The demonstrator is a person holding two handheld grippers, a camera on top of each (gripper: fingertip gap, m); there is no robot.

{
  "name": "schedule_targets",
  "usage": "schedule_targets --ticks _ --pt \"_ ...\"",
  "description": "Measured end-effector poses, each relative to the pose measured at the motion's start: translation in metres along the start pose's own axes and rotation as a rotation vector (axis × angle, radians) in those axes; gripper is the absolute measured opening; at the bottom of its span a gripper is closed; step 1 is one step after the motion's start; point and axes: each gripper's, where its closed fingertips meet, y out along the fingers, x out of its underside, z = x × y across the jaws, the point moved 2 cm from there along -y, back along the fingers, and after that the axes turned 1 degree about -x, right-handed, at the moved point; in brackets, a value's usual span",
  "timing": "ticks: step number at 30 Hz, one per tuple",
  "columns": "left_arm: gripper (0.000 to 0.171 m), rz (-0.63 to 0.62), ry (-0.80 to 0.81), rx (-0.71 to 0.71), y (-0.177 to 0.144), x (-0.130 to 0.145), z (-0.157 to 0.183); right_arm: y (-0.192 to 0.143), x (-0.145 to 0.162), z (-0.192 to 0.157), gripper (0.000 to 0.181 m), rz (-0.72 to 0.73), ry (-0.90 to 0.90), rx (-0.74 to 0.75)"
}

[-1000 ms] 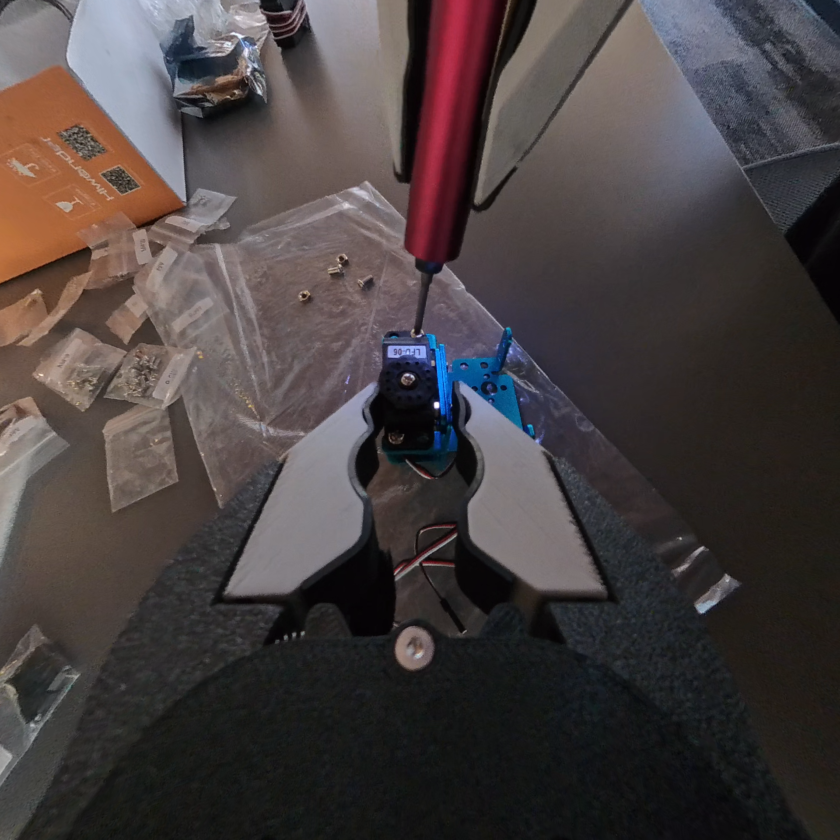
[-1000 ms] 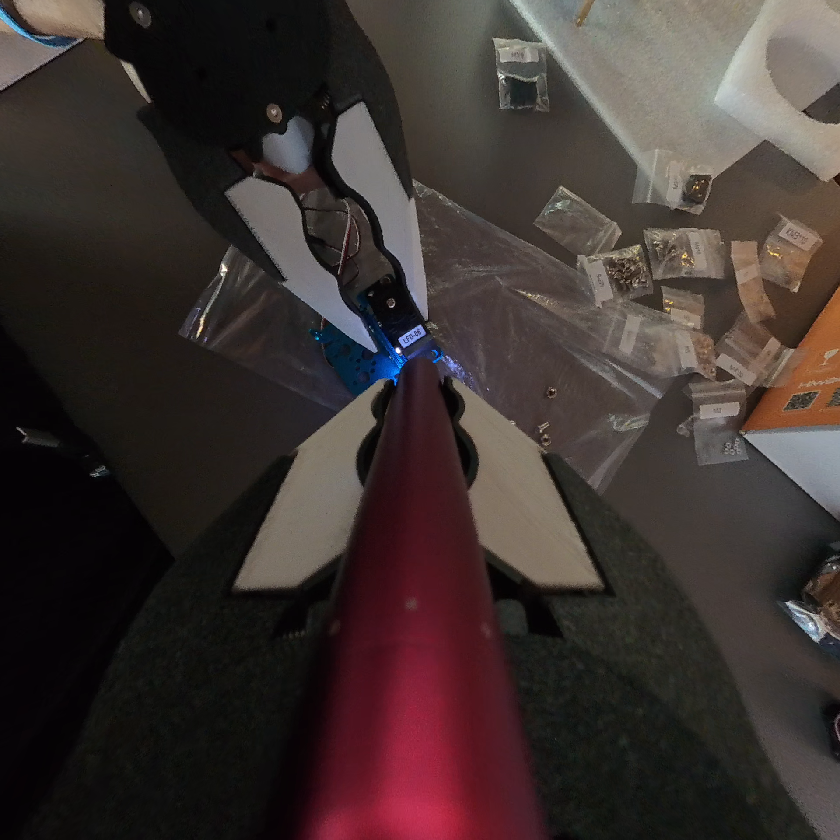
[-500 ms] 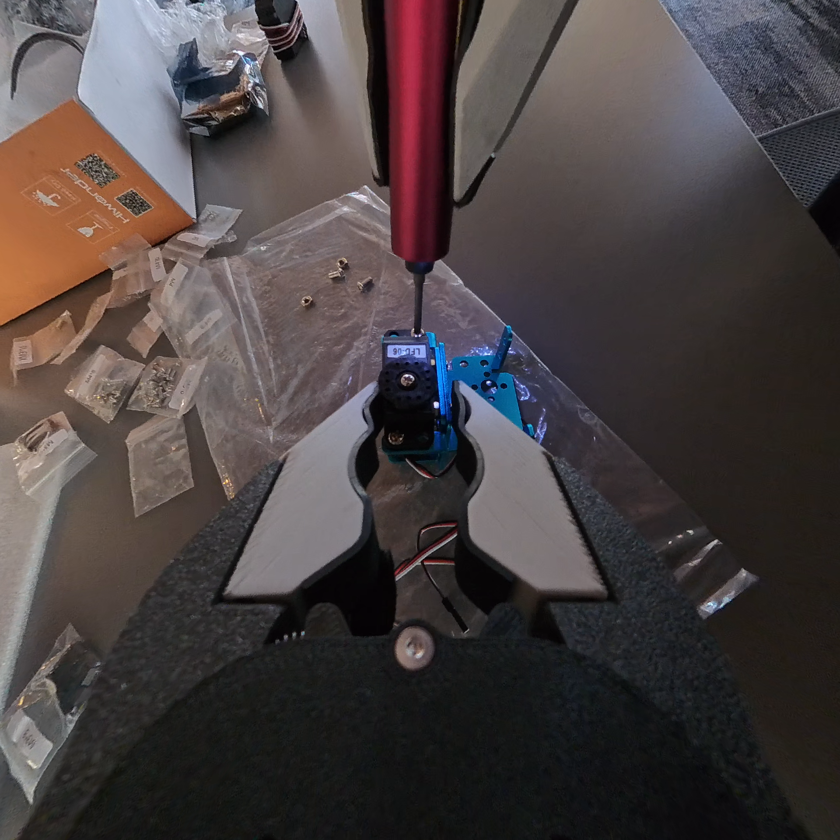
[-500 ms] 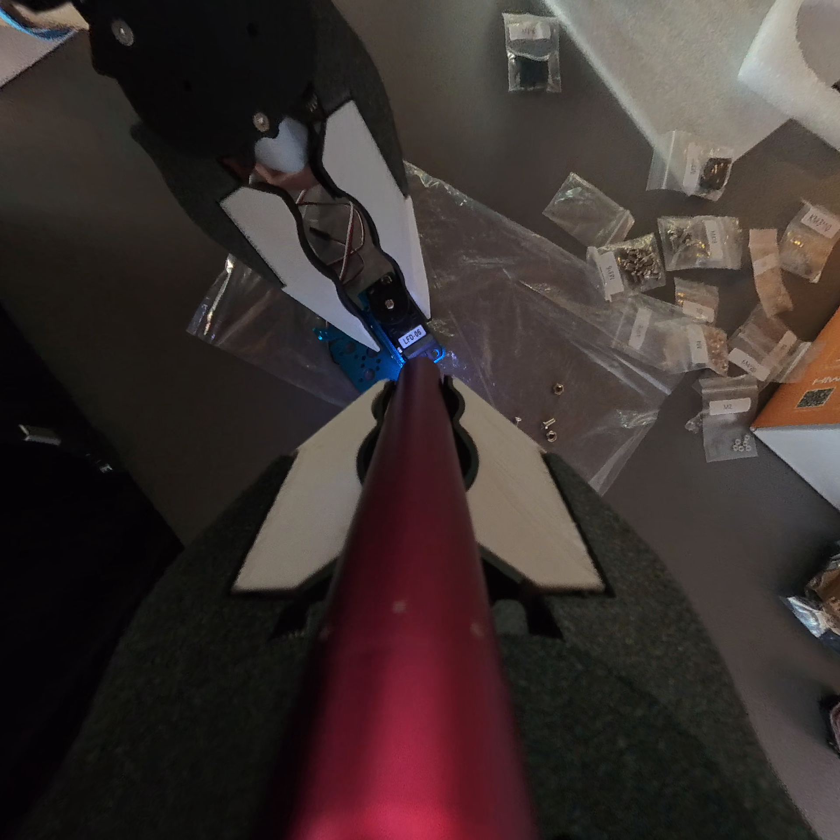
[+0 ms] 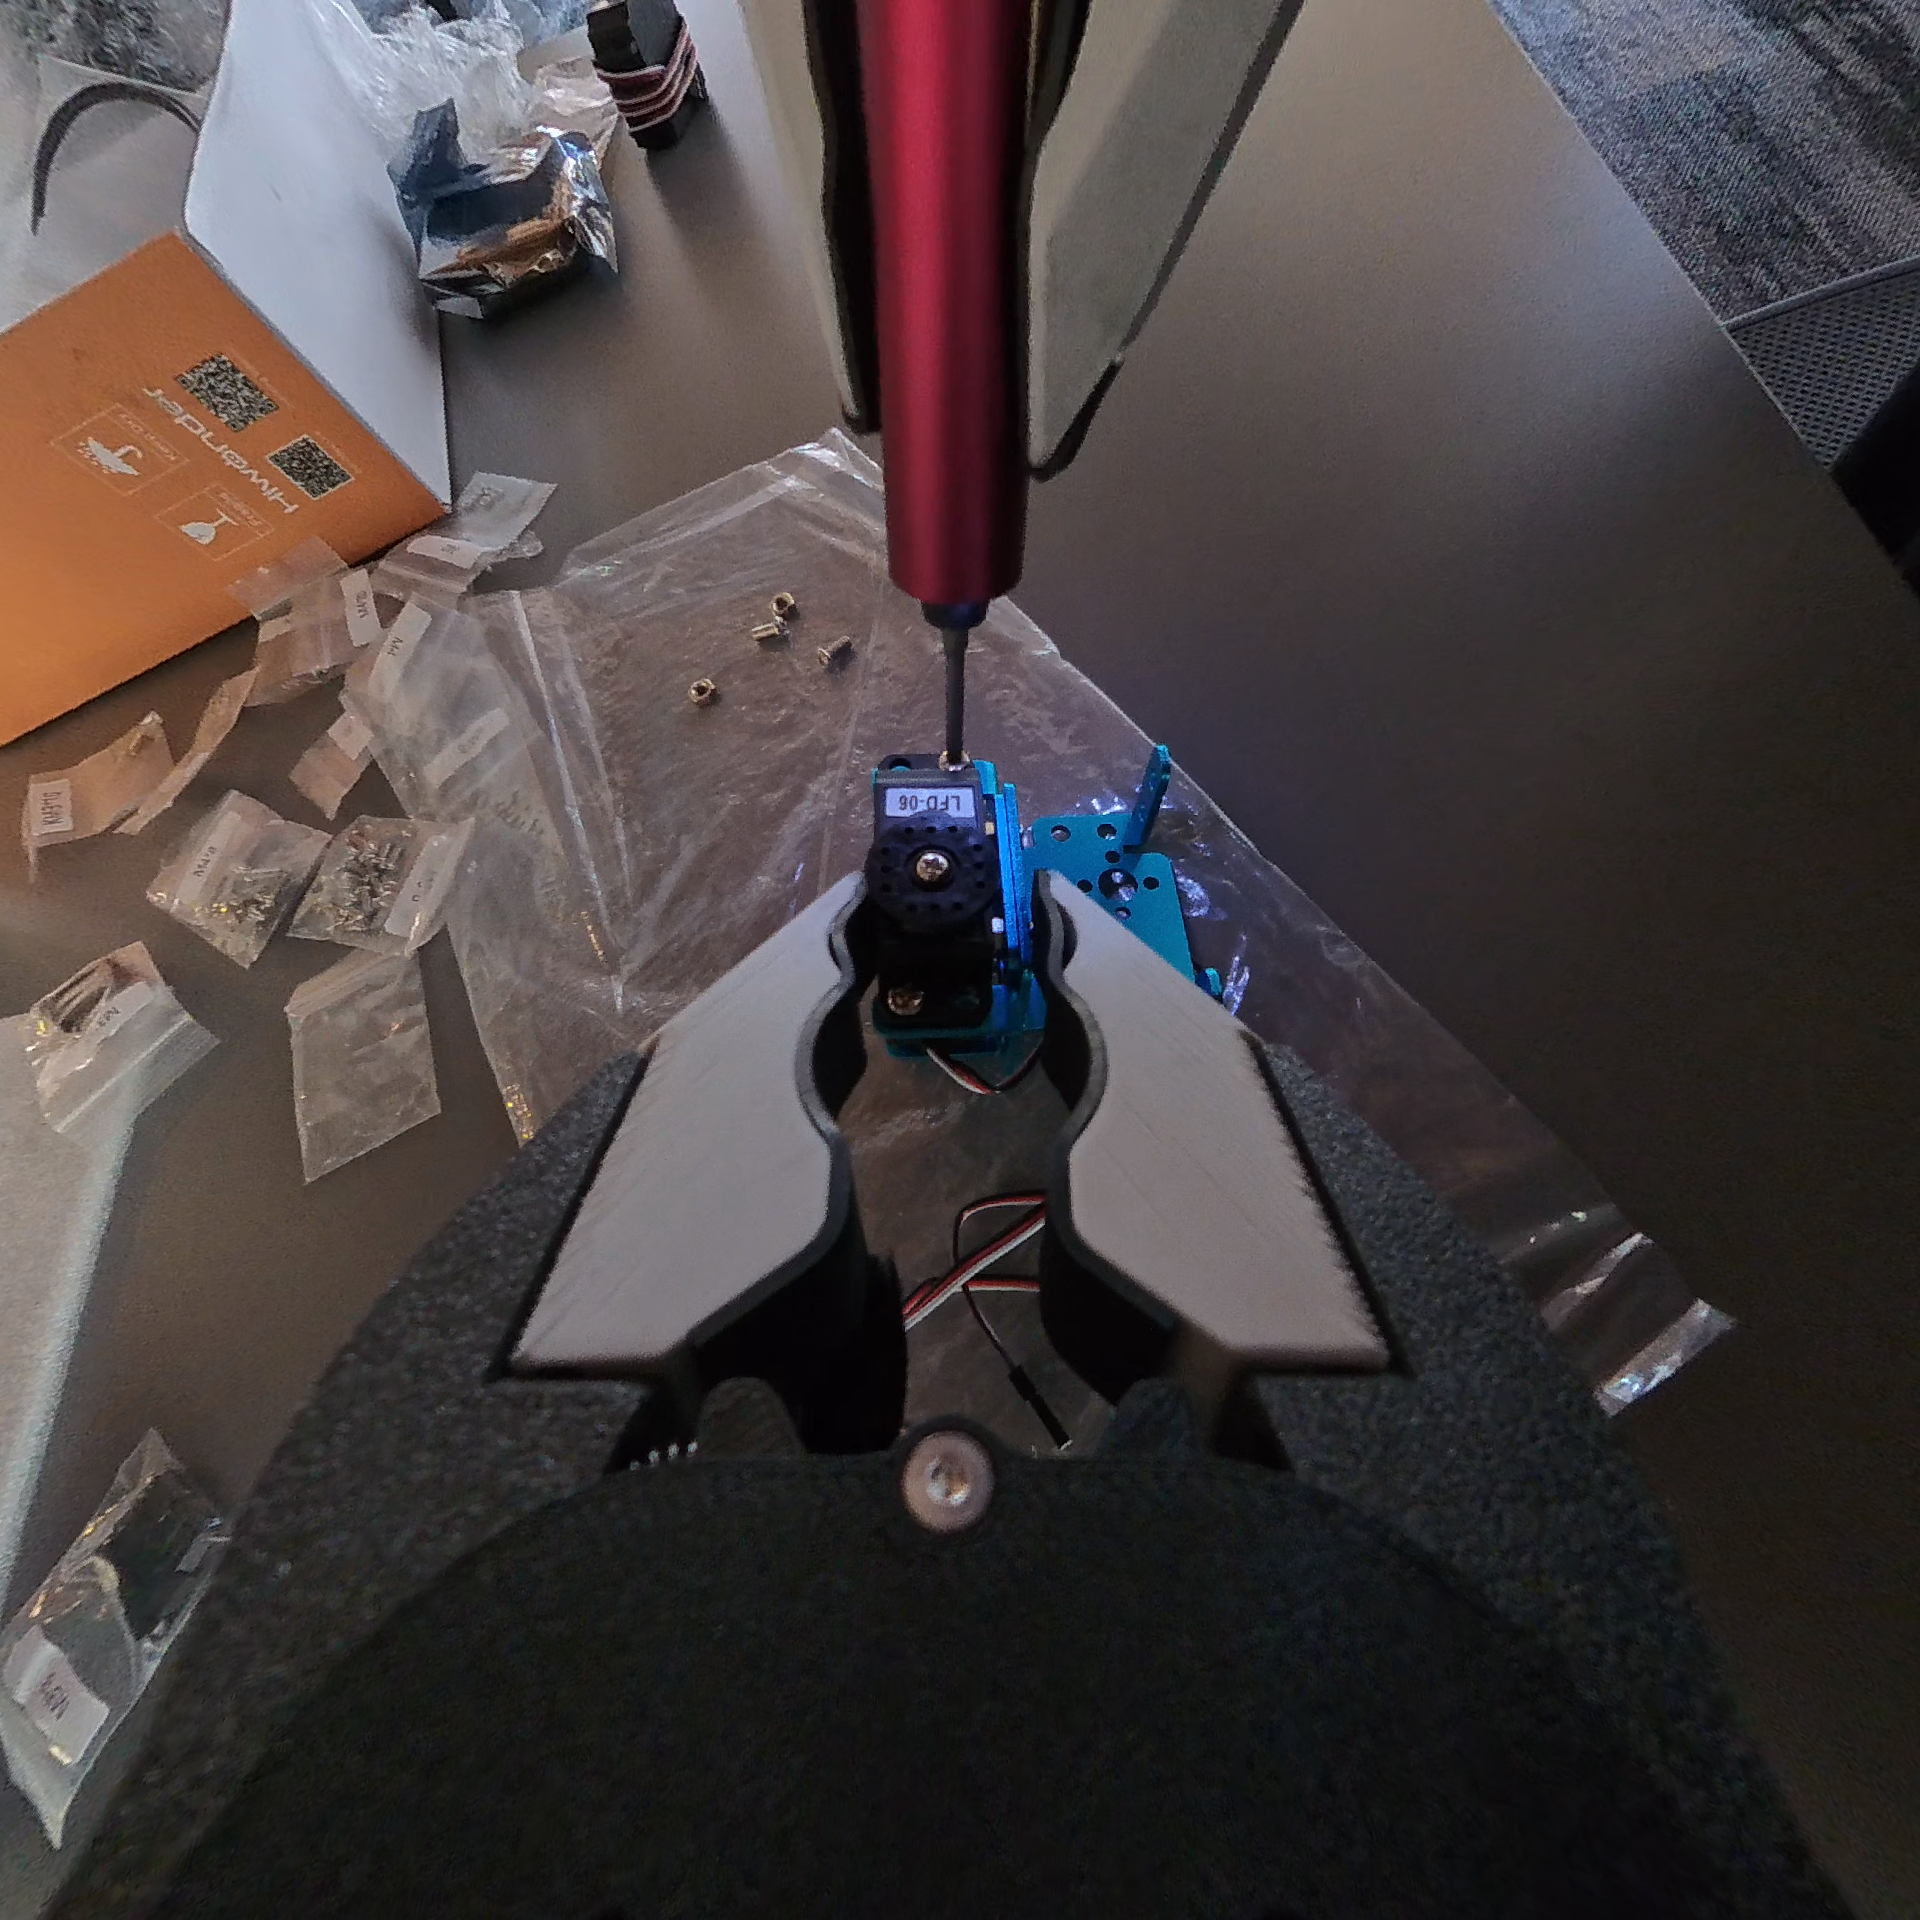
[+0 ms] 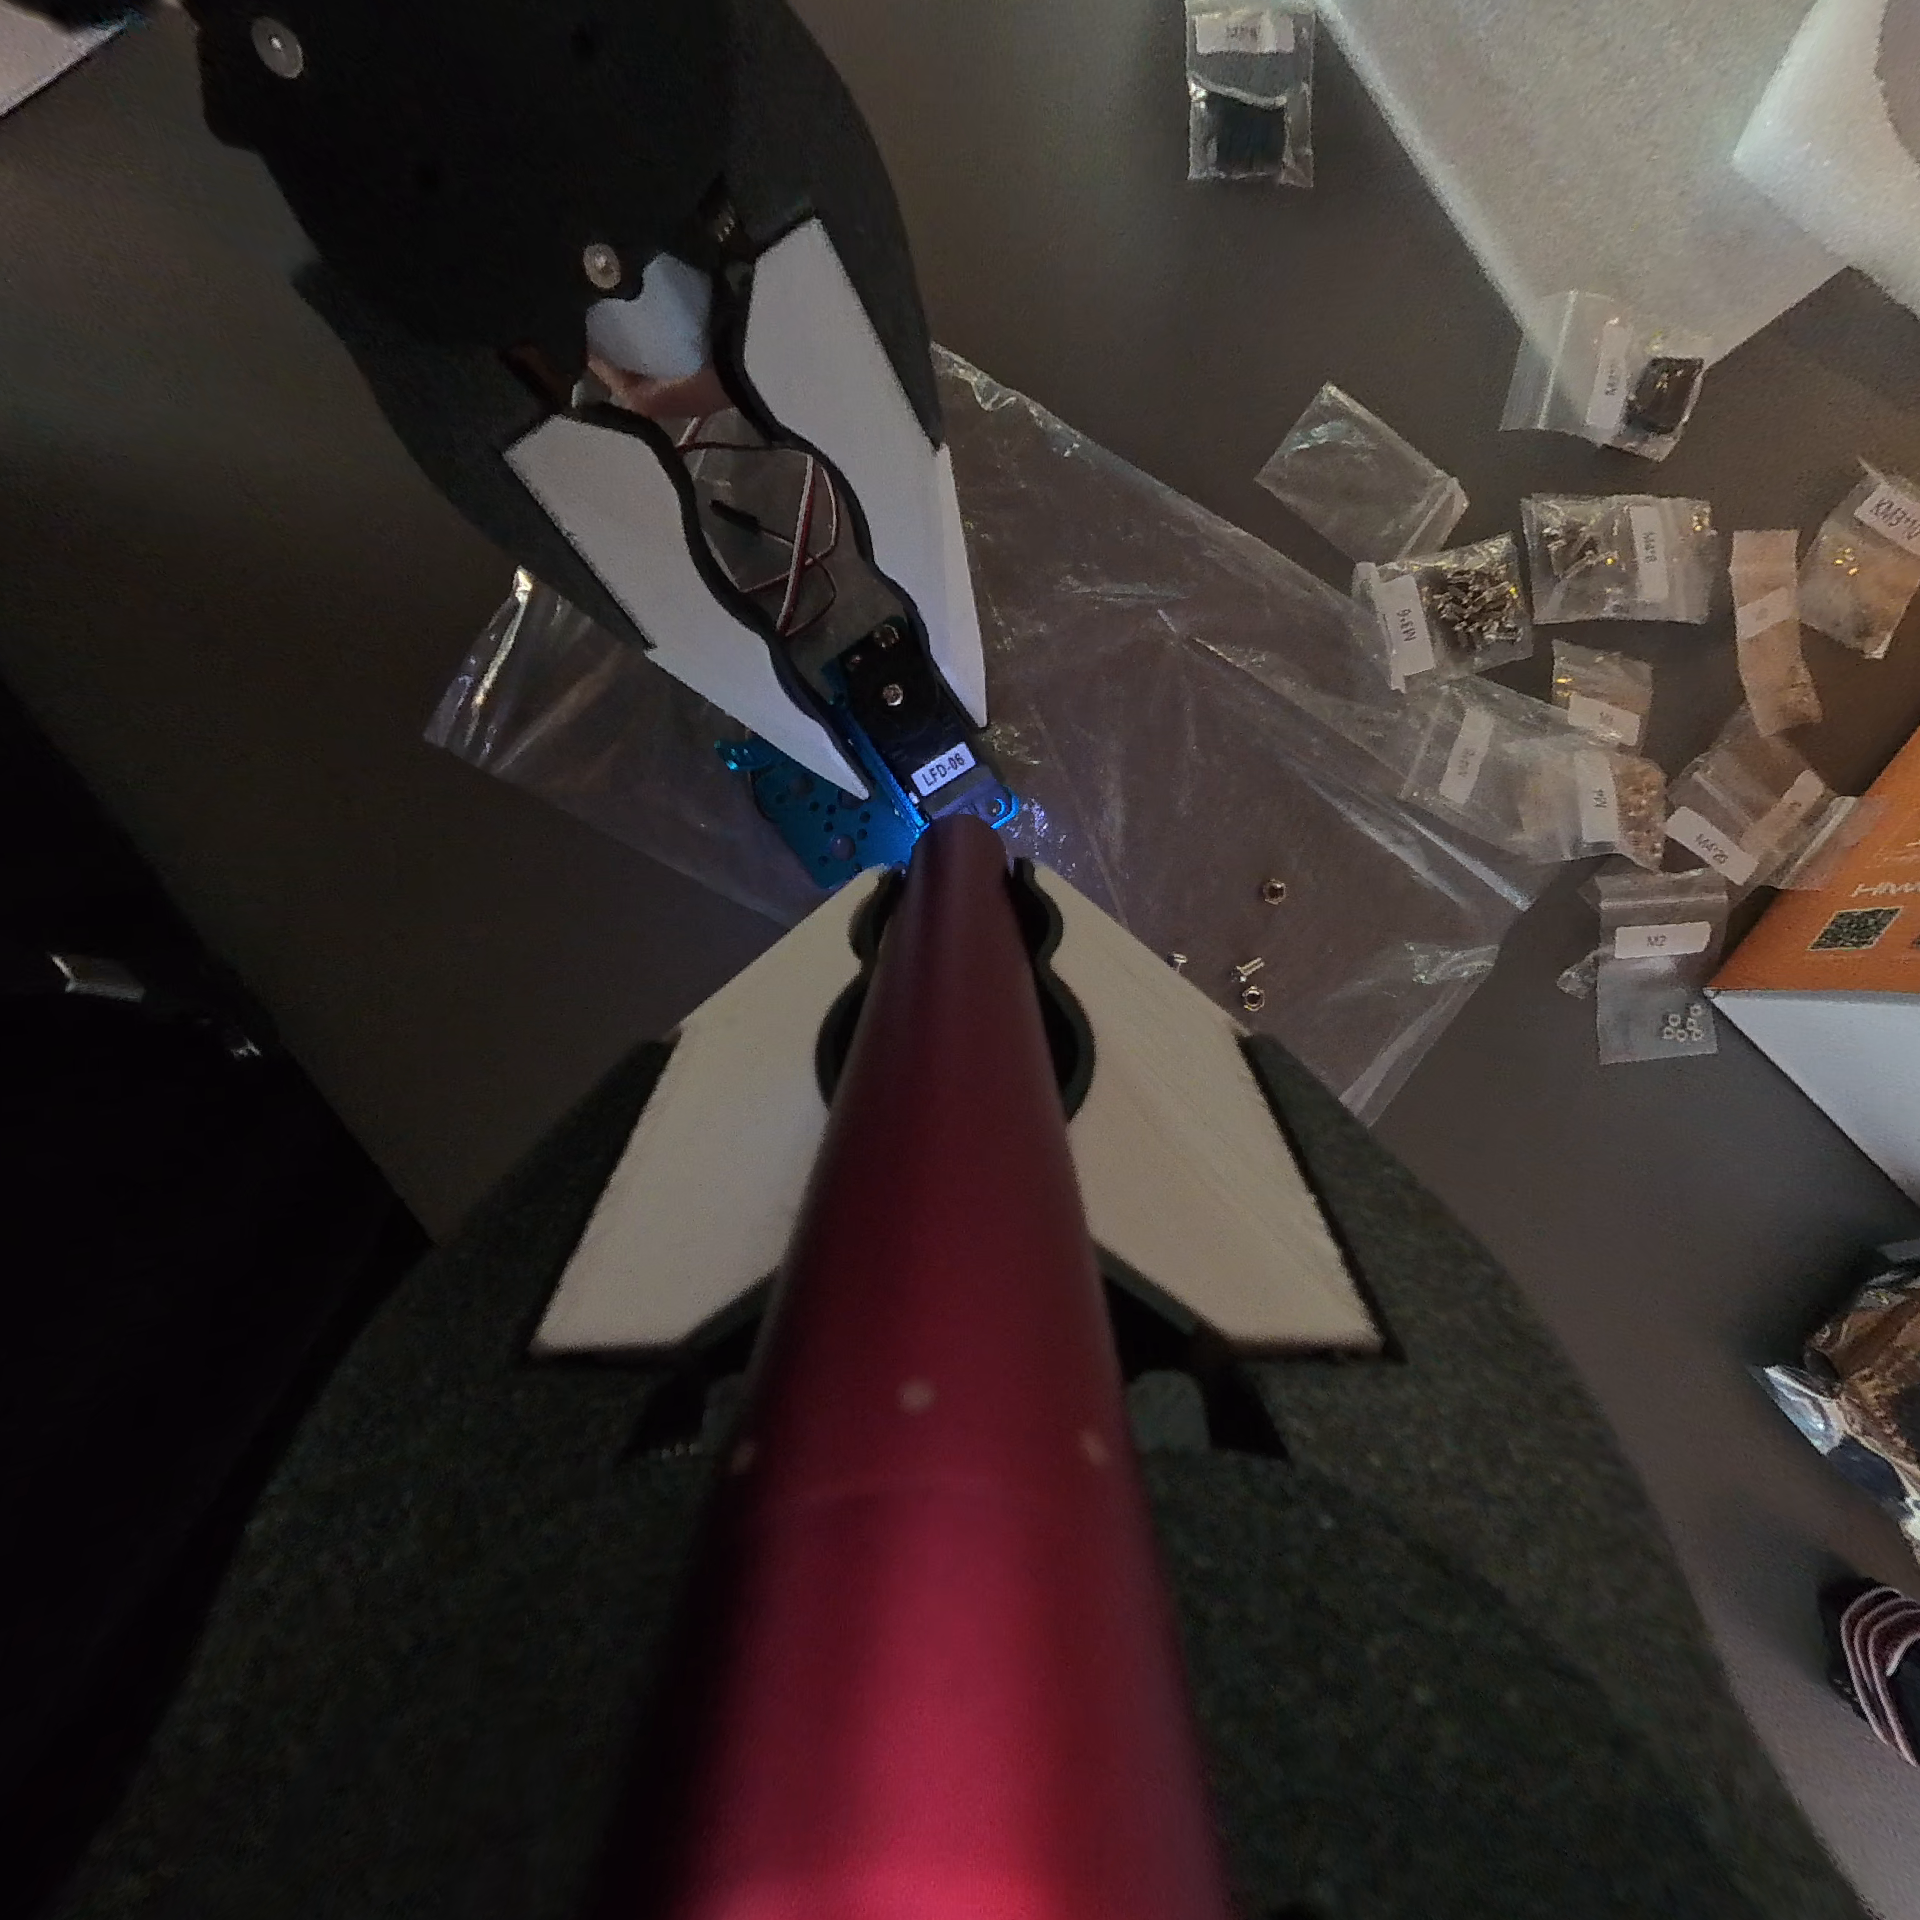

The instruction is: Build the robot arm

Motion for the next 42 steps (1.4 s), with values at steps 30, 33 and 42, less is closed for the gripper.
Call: schedule_targets --ticks 30,33,42 --pt "0.030 0.021 -0.026 0.018 0.000 0.000 0.002 -0.017 0.008 0.017 0.020 0.189 0.346 -0.109" --pt "0.030 -0.012 -0.018 0.016 0.000 0.000 0.003 -0.043 0.018 0.030 0.021 0.308 0.379 -0.132" --pt "0.045 -0.257 0.115 -0.011 0.002 -0.007 0.012 -0.055 0.125 0.130 0.021 0.241 0.042 0.345"
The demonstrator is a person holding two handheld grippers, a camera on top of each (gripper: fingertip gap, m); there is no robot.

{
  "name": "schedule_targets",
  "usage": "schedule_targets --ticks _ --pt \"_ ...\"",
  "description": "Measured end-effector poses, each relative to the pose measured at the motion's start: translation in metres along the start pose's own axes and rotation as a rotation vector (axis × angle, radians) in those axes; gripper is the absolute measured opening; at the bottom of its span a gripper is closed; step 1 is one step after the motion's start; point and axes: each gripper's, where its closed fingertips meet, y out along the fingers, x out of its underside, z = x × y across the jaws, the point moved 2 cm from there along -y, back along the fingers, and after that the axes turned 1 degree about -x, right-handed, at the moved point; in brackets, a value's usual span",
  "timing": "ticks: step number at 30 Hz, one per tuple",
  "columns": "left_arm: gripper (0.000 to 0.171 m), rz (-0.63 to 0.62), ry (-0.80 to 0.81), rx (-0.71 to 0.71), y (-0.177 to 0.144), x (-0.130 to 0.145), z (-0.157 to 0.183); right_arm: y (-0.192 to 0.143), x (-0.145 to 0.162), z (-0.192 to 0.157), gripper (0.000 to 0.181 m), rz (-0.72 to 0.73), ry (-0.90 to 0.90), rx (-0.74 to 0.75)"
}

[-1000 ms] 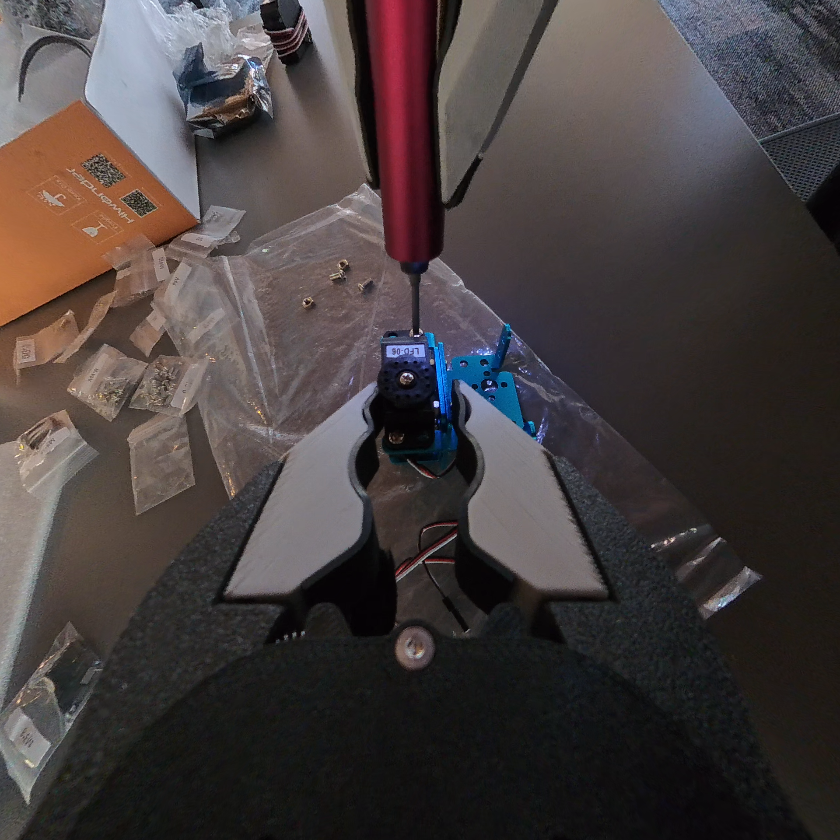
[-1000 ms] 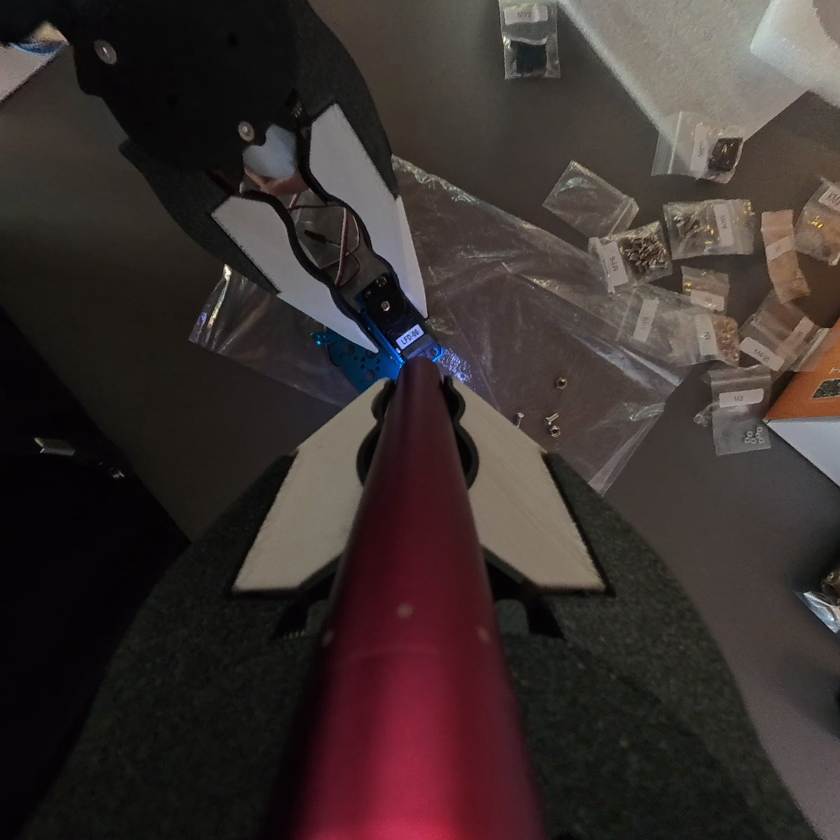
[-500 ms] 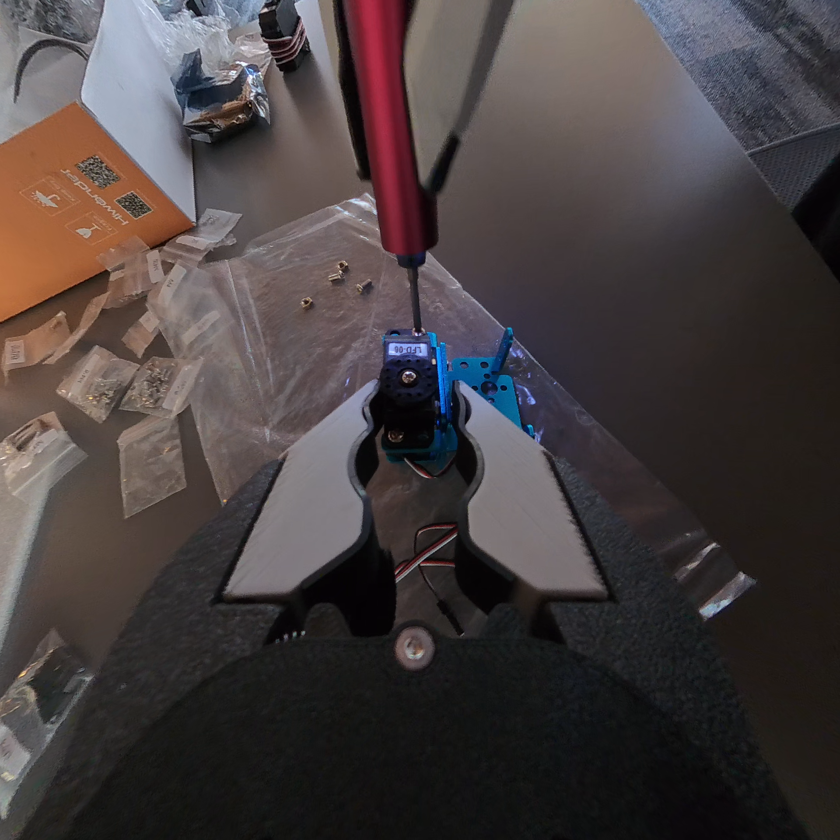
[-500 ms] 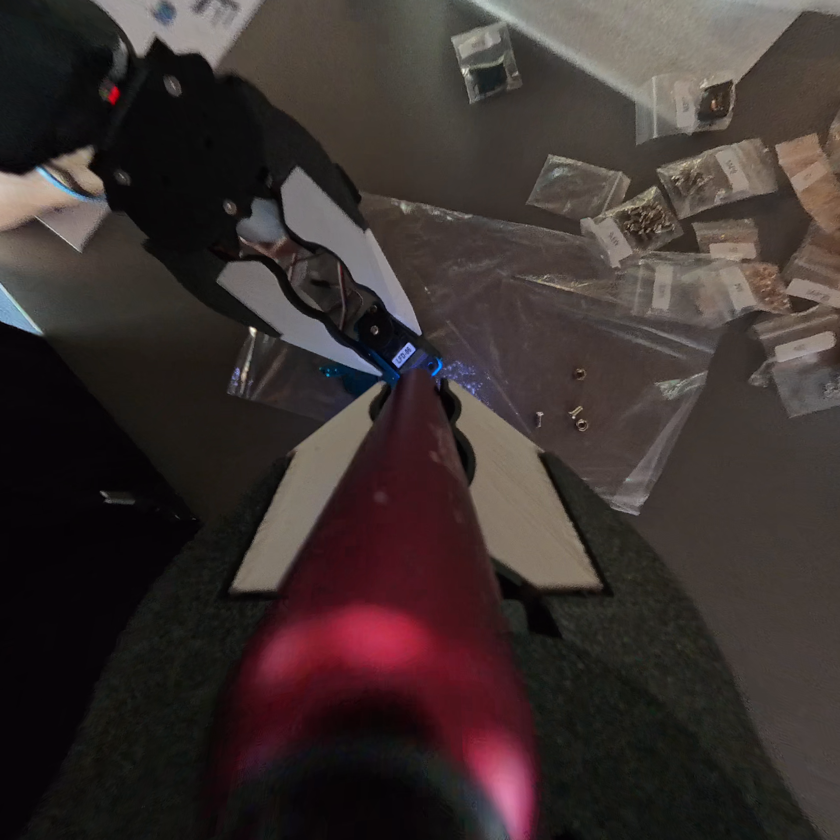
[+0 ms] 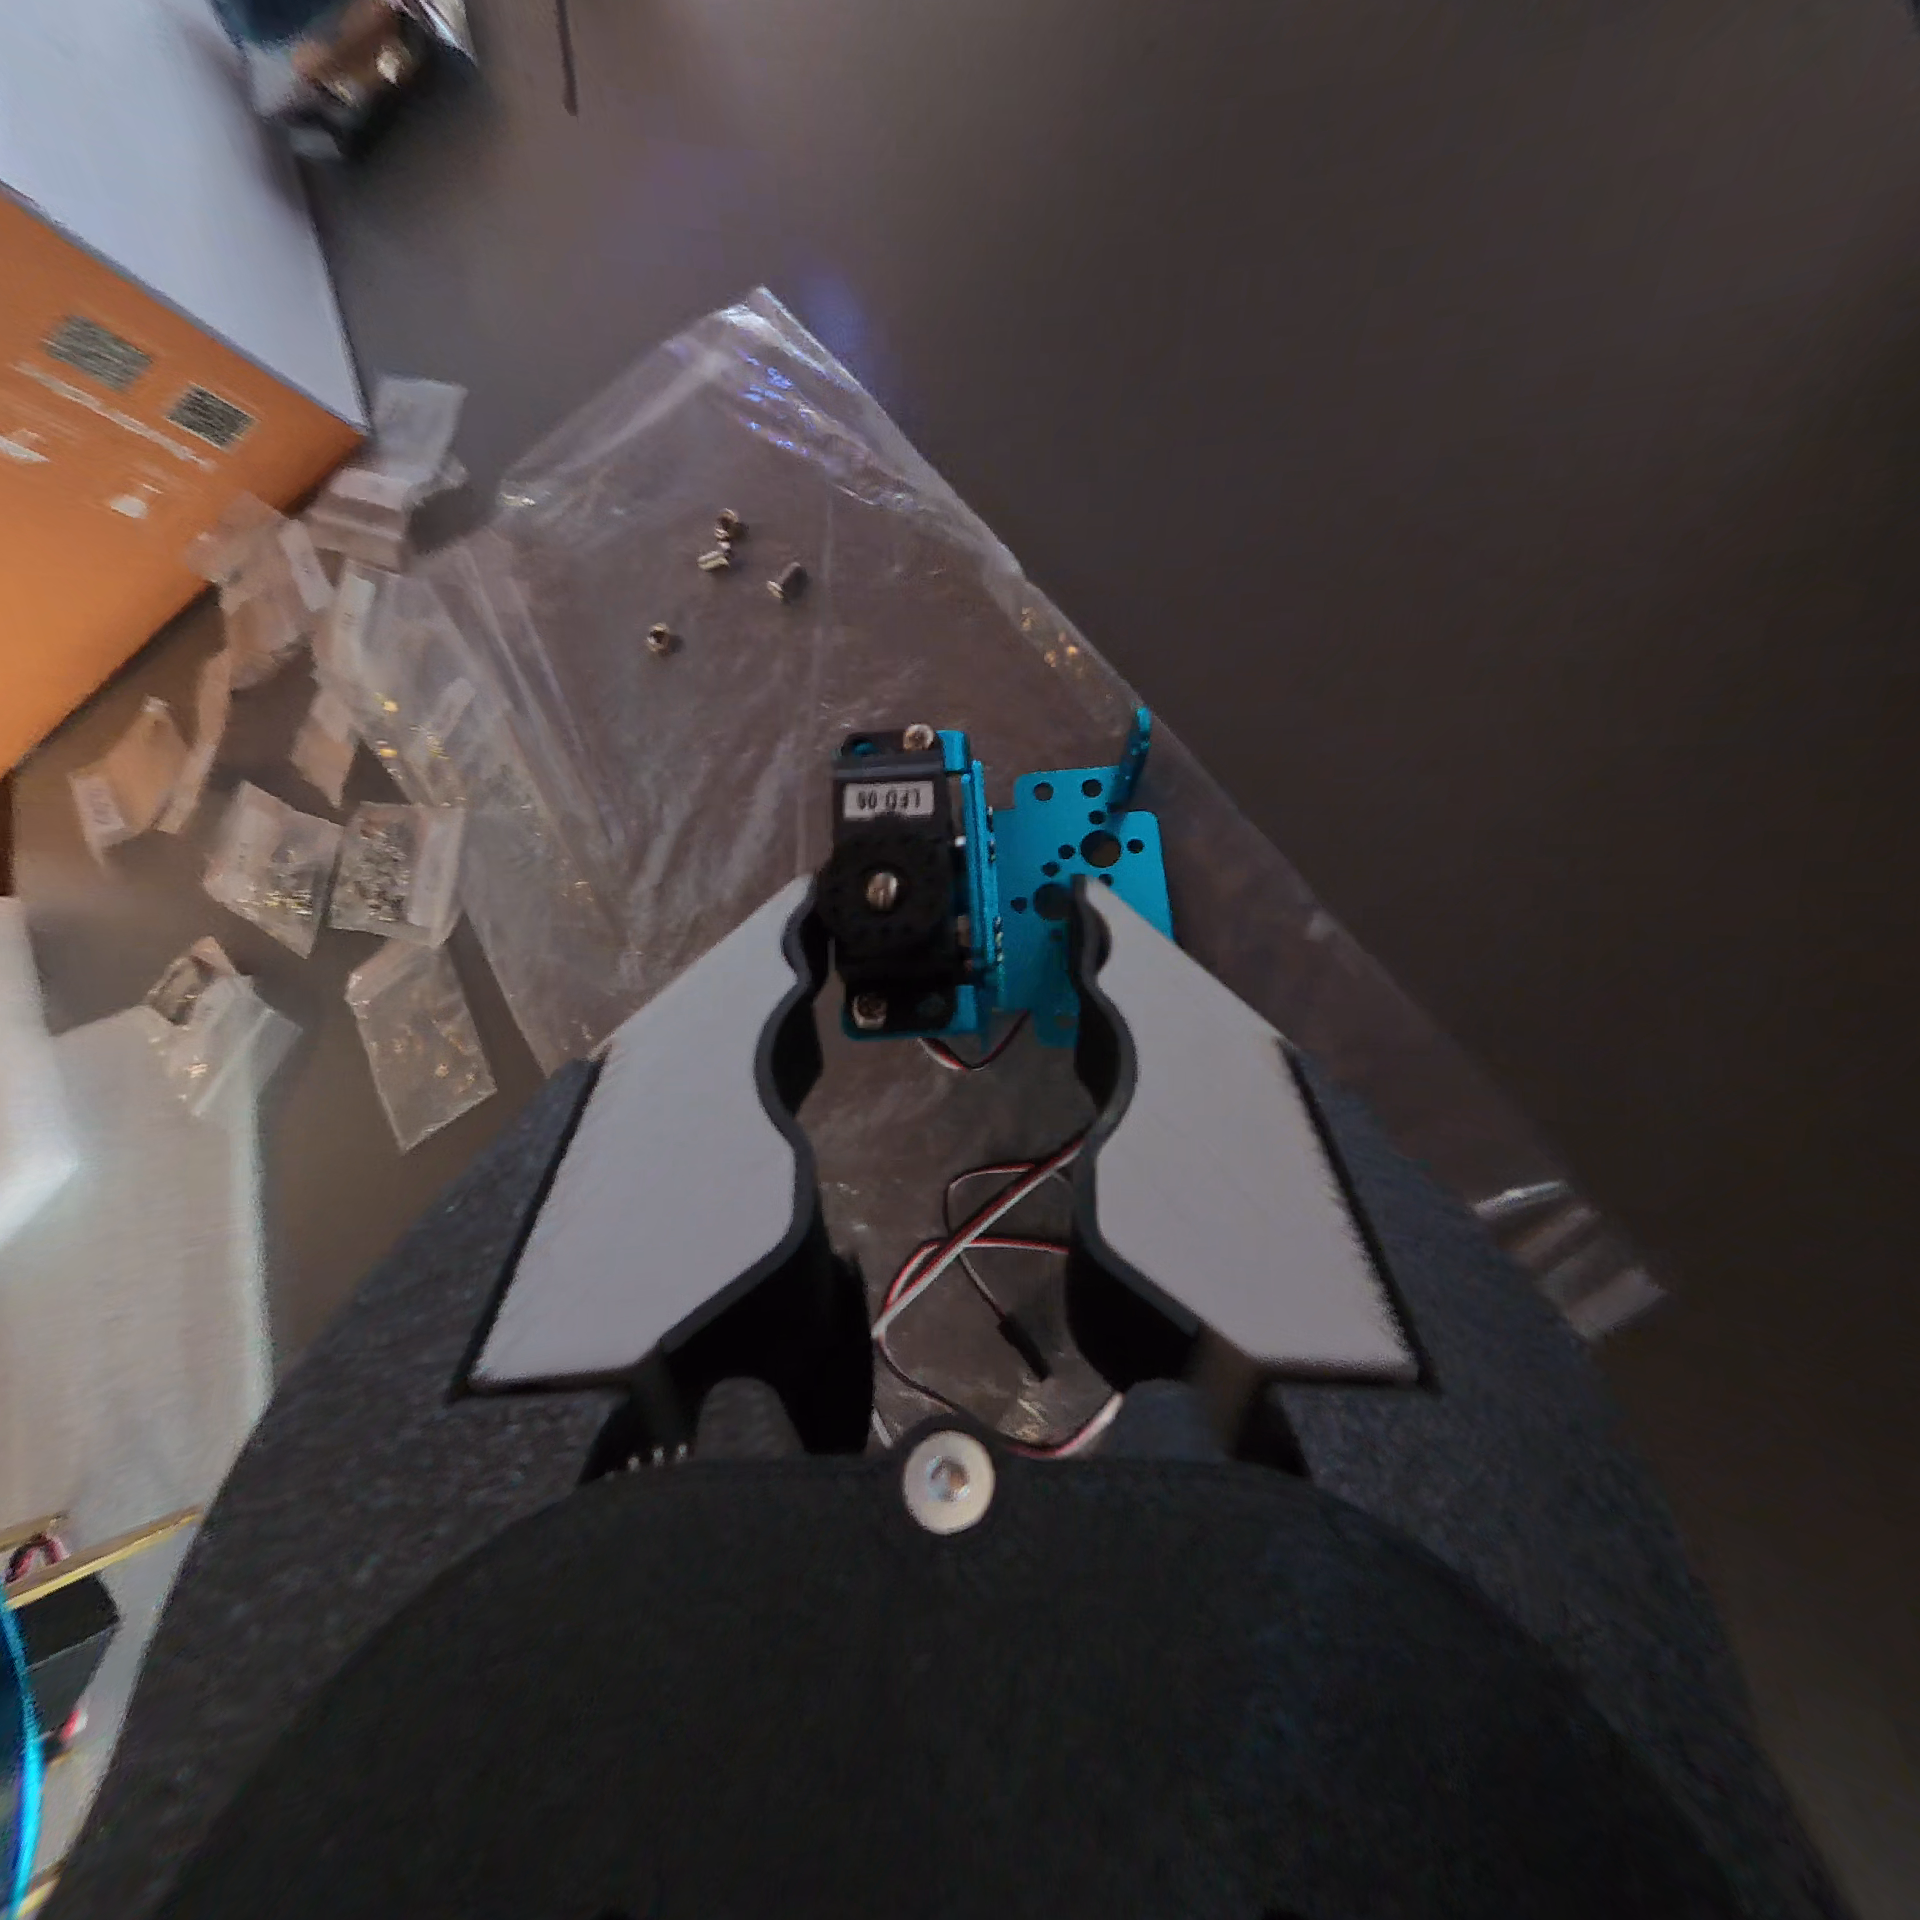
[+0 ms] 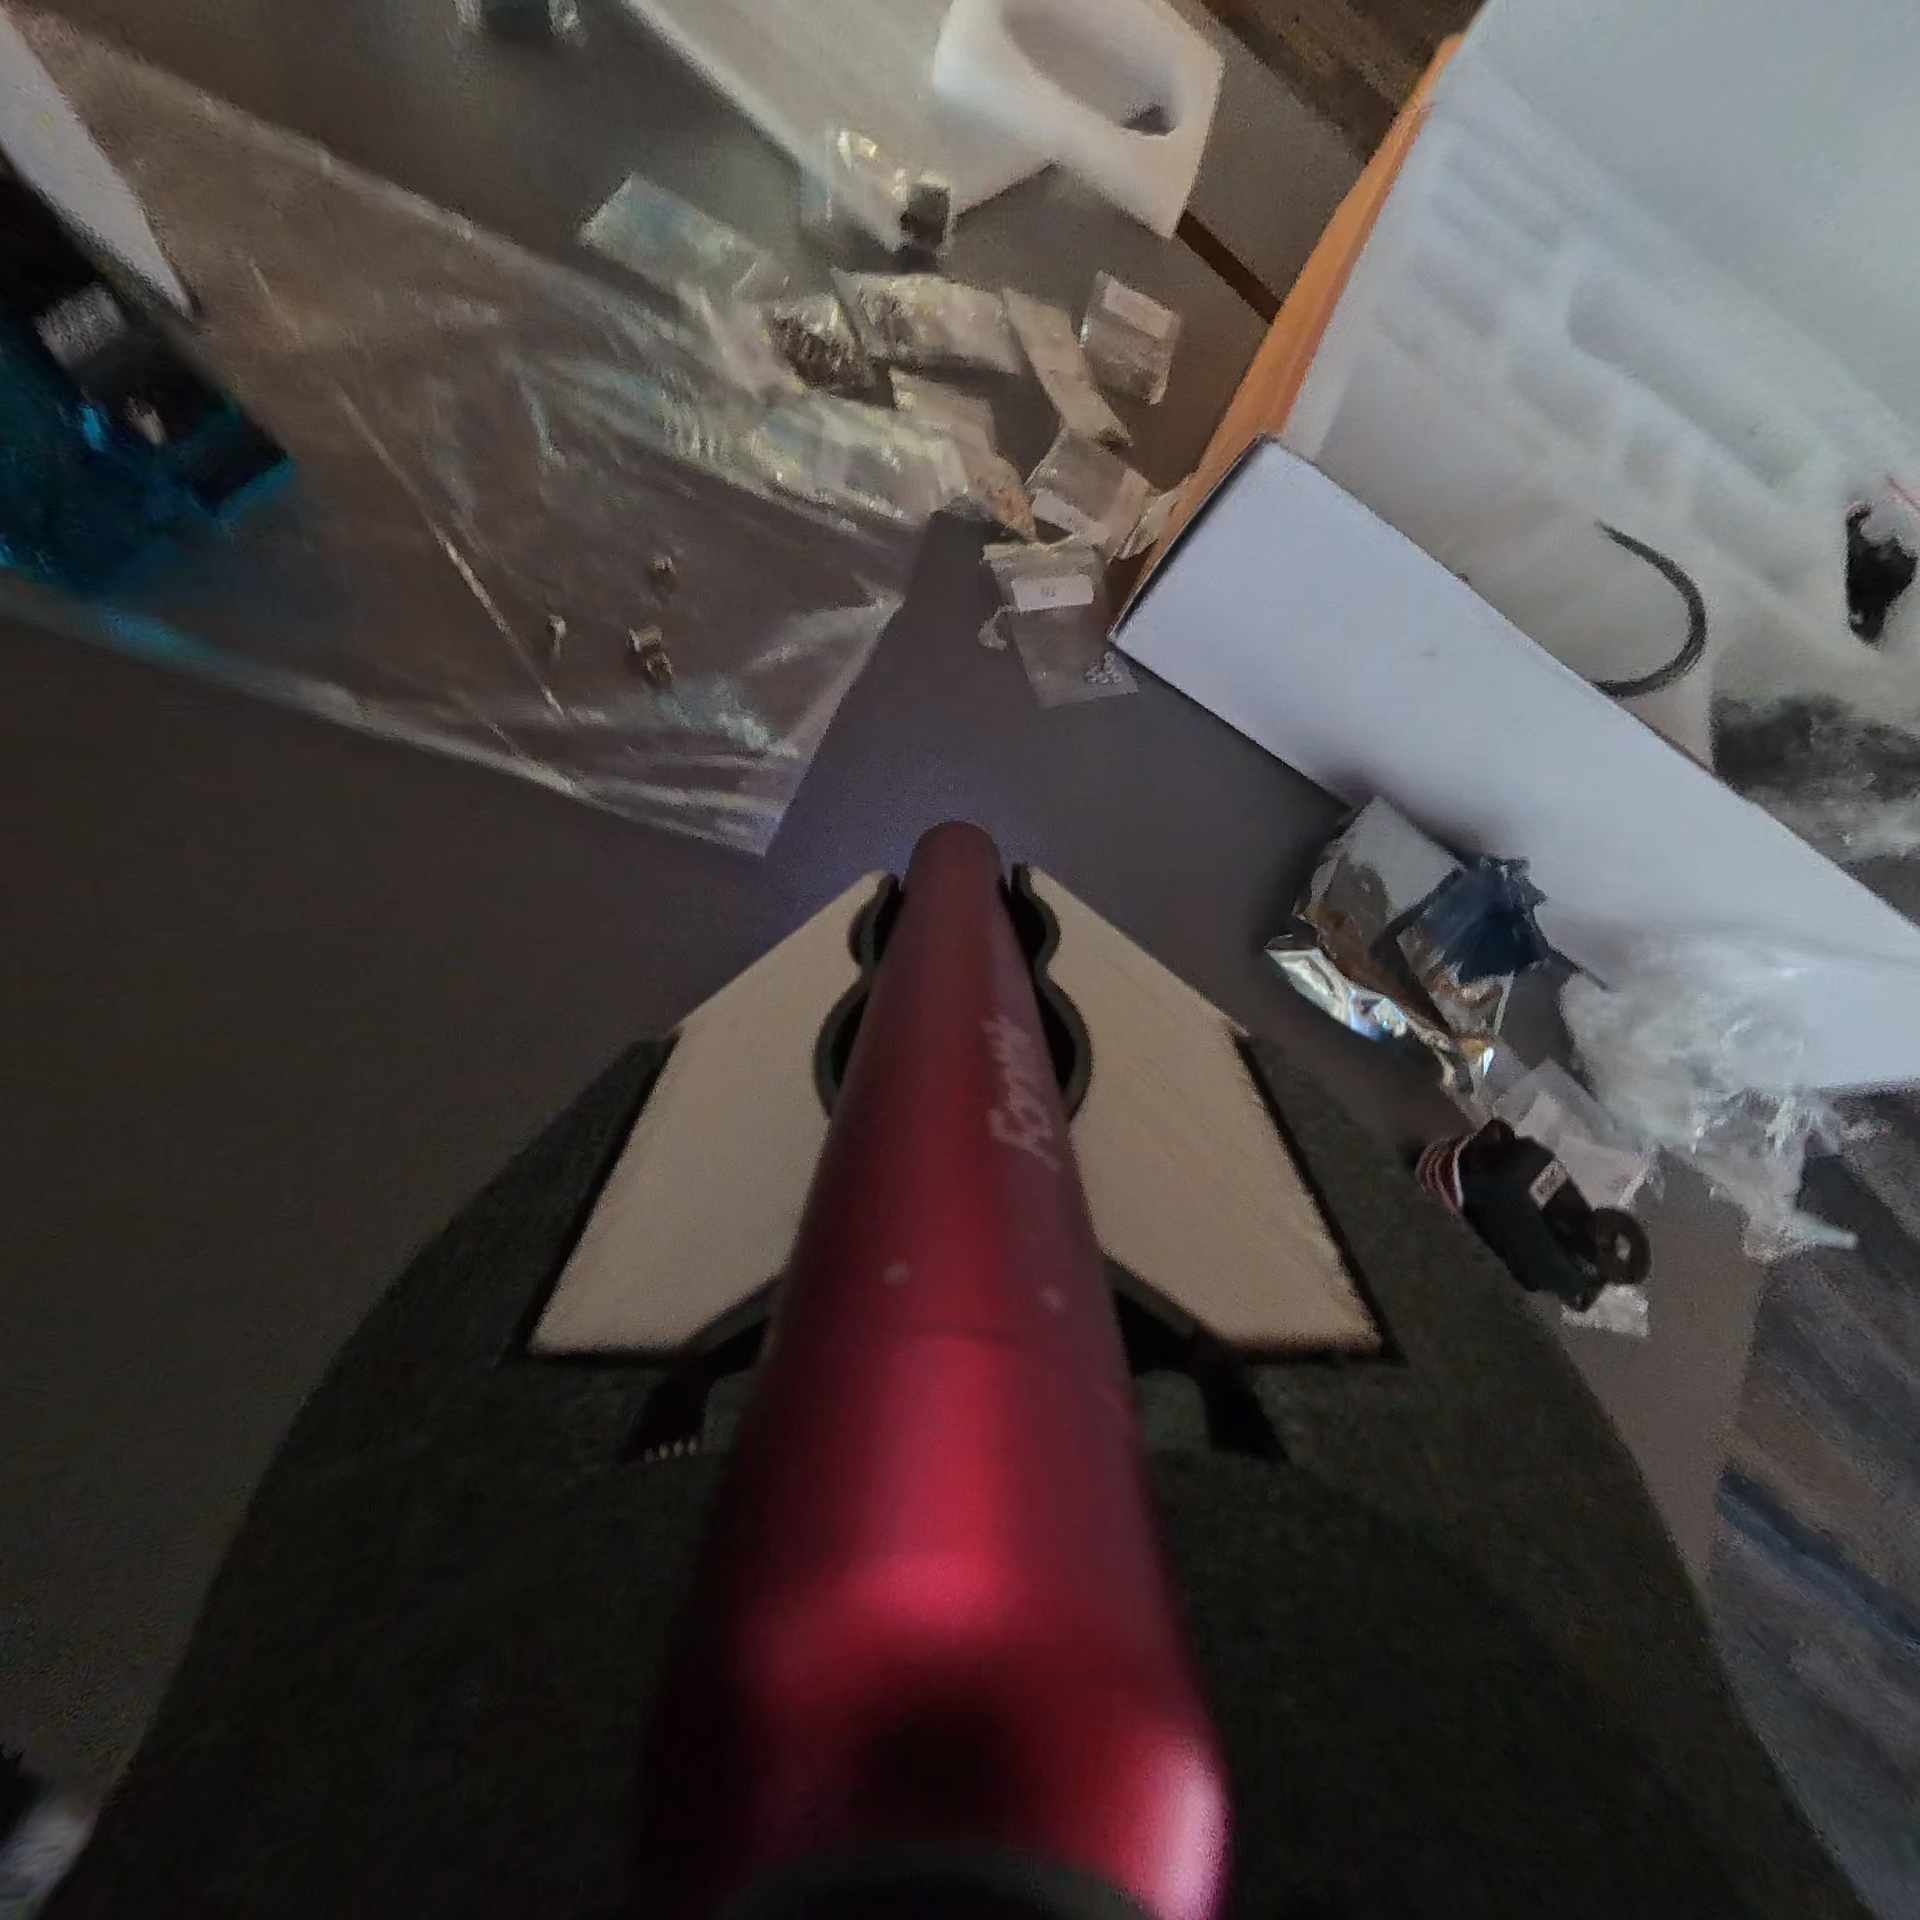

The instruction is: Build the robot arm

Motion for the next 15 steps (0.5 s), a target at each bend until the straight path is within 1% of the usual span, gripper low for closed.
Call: schedule_targets --ticks 2,3,4,6,8,10,12,13,15 --pt "0.051 0.030 -0.053 0.033 -0.006 -0.014 -0.002 0.008 0.005 0.002 0.021 0.088 -0.052 -0.024" --pt "0.051 0.056 -0.087 0.044 -0.010 -0.023 -0.007 0.012 0.005 0.005 0.021 0.133 -0.025 -0.049" --pt "0.051 0.078 -0.119 0.048 -0.012 -0.033 -0.014 0.019 0.008 0.008 0.021 0.148 0.028 -0.083" --pt "0.051 0.101 -0.150 0.031 -0.012 -0.048 -0.030 0.038 0.017 0.020 0.020 0.100 0.178 -0.132" --pt "0.051 0.108 -0.146 -0.021 -0.001 -0.060 -0.049 0.048 0.010 0.022 0.021 0.143 0.317 -0.262" --pt "0.051 0.109 -0.086 -0.092 0.021 -0.079 -0.068 0.052 -0.001 0.025 0.021 0.211 0.376 -0.324" --pt "0.052 0.098 0.030 -0.196 0.050 -0.100 -0.088 0.051 -0.010 0.024 0.021 0.258 0.425 -0.389" --pt "0.056 0.095 0.098 -0.248 0.065 -0.110 -0.097 0.048 -0.016 0.022 0.021 0.281 0.462 -0.434" --pt "0.056 0.100 0.221 -0.324 0.090 -0.127 -0.107 0.041 -0.028 0.017 0.021 0.341 0.524 -0.497"
